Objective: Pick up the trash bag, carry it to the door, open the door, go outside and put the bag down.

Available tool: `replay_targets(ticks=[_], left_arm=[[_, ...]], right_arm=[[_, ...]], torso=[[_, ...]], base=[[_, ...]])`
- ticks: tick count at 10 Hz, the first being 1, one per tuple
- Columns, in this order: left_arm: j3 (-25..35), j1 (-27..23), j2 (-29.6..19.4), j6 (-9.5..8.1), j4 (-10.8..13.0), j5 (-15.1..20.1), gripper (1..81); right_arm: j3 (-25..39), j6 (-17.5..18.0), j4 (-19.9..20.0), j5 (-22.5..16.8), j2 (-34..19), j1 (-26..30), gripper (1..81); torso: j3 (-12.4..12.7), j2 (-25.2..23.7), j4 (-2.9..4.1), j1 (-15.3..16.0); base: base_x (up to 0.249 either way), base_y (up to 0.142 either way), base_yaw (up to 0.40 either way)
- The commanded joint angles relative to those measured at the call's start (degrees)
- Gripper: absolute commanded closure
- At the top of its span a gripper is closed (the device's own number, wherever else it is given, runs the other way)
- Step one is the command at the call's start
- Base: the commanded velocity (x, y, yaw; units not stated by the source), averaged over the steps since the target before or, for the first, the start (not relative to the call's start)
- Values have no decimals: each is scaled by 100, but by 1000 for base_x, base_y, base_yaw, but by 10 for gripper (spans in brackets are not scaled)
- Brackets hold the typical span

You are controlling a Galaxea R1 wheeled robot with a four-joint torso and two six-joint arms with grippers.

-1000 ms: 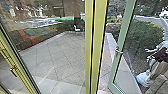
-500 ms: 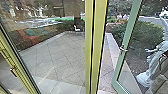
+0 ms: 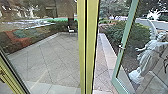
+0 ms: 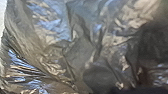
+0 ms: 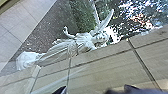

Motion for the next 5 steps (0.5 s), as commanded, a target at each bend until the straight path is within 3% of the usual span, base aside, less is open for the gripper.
replay_targets(ticks=[1, 2, 3, 4, 5], left_arm=[[51, -125, 4, 27, -63, 541, 811], [51, -125, 4, 27, -63, 541, 811], [60, -116, -4, 27, -63, 541, 811], [51, -116, 4, 27, -62, 541, 811], [60, -99, -4, 27, -63, 541, 811]], right_arm=[[-450, 83, -152, -764, -483, 799, 10], [-565, 83, -63, -666, -448, 834, 10], [-574, 65, 341, -710, -421, 835, 10], [-504, -5, 1054, -952, -291, 799, 10], [-512, -5, 2126, -1350, -124, 791, 10]], torso=[[0, 0, 0, 0], [0, 0, 4, 0], [0, 0, 6, 0], [0, 0, 6, 0], [0, 0, 6, 0]], base=[[0, 0, 0], [0, 0, 0], [0, 0, 0], [0, 0, 0], [0, 0, 0]])
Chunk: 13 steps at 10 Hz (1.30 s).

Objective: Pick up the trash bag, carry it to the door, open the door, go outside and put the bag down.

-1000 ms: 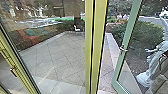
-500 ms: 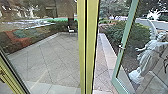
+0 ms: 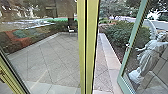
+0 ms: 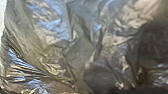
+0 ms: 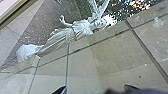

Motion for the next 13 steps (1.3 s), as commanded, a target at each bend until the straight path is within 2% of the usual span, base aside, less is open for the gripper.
replay_targets(ticks=[1, 2, 4, 6, 7, 8, 9, 11, 13], left_arm=[[60, -101, -4, 25, -63, 538, 811], [60, -101, -5, 34, -54, 538, 811], [60, -101, -4, 34, -54, 529, 811], [60, -92, -22, 34, -54, 529, 811], [60, -93, -31, 34, -54, 529, 811], [60, -92, -31, 34, -45, 529, 811], [60, -92, -22, 34, -45, 529, 811], [60, -92, -22, 34, -45, 529, 811], [60, -92, -30, 34, -36, 529, 811]], right_arm=[[-338, 97, 2178, -1437, 235, 751, 10], [-619, 88, 3216, -1835, 500, 708, 10], [-769, -96, 4957, -2100, 590, 489, 10], [-761, -105, 6016, -2135, 598, -30, 10], [-674, -114, 6408, -2196, 598, -390, 10], [-455, -114, 6725, -2093, 572, -864, 10], [-383, -114, 6868, -2056, 598, -1251, 10], [37, -114, 7245, -1591, 607, -2051, 10], [468, -88, 7439, -1301, 598, -2605, 10]], torso=[[0, 0, 0, 0], [0, 0, 0, 0], [0, 0, -2, 0], [0, 0, -5, 0], [0, 0, -5, 0], [0, 0, -5, 0], [0, 0, -5, 0], [0, 0, -5, 0], [0, 0, -5, 0]], base=[[0, 0, 0], [0, 0, 0], [0, 0, 0], [0, 0, 0], [0, 0, 0], [0, 0, 0], [0, 0, 0], [0, 0, 0], [0, 0, 0]])
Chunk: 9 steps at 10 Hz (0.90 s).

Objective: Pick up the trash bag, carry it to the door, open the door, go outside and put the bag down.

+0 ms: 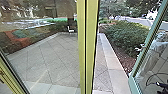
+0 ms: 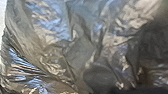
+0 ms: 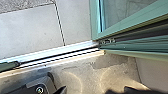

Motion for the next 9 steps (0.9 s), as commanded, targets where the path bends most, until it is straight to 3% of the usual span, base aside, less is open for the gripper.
replay_targets(ticks=[1, 5, 8, 9], left_arm=[[60, -109, -16, 34, -27, 523, 811], [42, -109, -42, 42, -19, 505, 811], [43, -127, -42, 42, -19, 471, 811], [33, -127, -34, 42, -19, 453, 811]], right_arm=[[901, 9, 710, 492, -170, -554, 10], [1465, -378, 683, 2049, 129, -2060, 10], [1771, -421, 614, 2267, 251, -2725, 10], [1842, -508, 552, 2652, 348, -3059, 10]], torso=[[0, 0, 0, 0], [2, 0, 0, 0], [4, 0, 0, -2], [4, 0, 0, -2]], base=[[0, 0, 0], [0, 0, 0], [0, 0, 0], [0, 0, 0]])
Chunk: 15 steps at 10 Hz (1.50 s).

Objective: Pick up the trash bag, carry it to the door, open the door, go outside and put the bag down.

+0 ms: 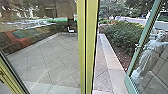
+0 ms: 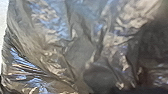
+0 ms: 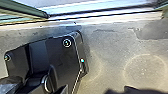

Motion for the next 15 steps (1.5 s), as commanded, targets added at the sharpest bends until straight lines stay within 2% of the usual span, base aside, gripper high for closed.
replay_targets(ticks=[1, 2, 4, 6, 9, 11, 13, 14, 15], left_arm=[[33, -142, -11, 40, -37, 472, 811], [25, -151, -12, 40, -55, 463, 811], [25, -186, -3, 40, -64, 437, 811], [16, -221, 6, 40, -47, 446, 811], [16, -282, 14, 49, -2, 446, 811], [16, -309, -3, 58, -2, 446, 811], [16, -353, -3, 66, 6, 446, 811], [16, -353, -11, 66, 6, 446, 811], [-10, -353, -12, 66, 6, 446, 811]], right_arm=[[282, -374, 38, 753, 5, -443, 10], [282, -552, 20, 1108, 129, -724, 10], [246, -632, 29, 1259, 419, -1112, 10], [-84, -649, 30, 1503, 915, -1462, 10], [-474, -649, 29, 1629, 1430, -1719, 10], [-527, -649, 29, 1681, 1553, -1798, 10], [-615, -649, 21, 1672, 1711, -1842, 10], [-676, -666, 12, 1672, 1781, -1876, 10], [-788, -737, -197, 1681, 1964, -1956, 10]], torso=[[0, 0, 0, 0], [2, 0, 0, 0], [2, 0, 0, 0], [5, -2, 0, 0], [7, -2, 0, -2], [299, -2, 0, -2], [469, -2, 0, -2], [282, -5, 0, -5], [324, -9, 0, -11]], base=[[0, 0, 0], [0, 0, 0], [0, 0, 0], [0, 0, 0], [0, 0, 0], [0, 0, 0], [0, 0, 0], [0, 0, 0], [0, 0, 0]])
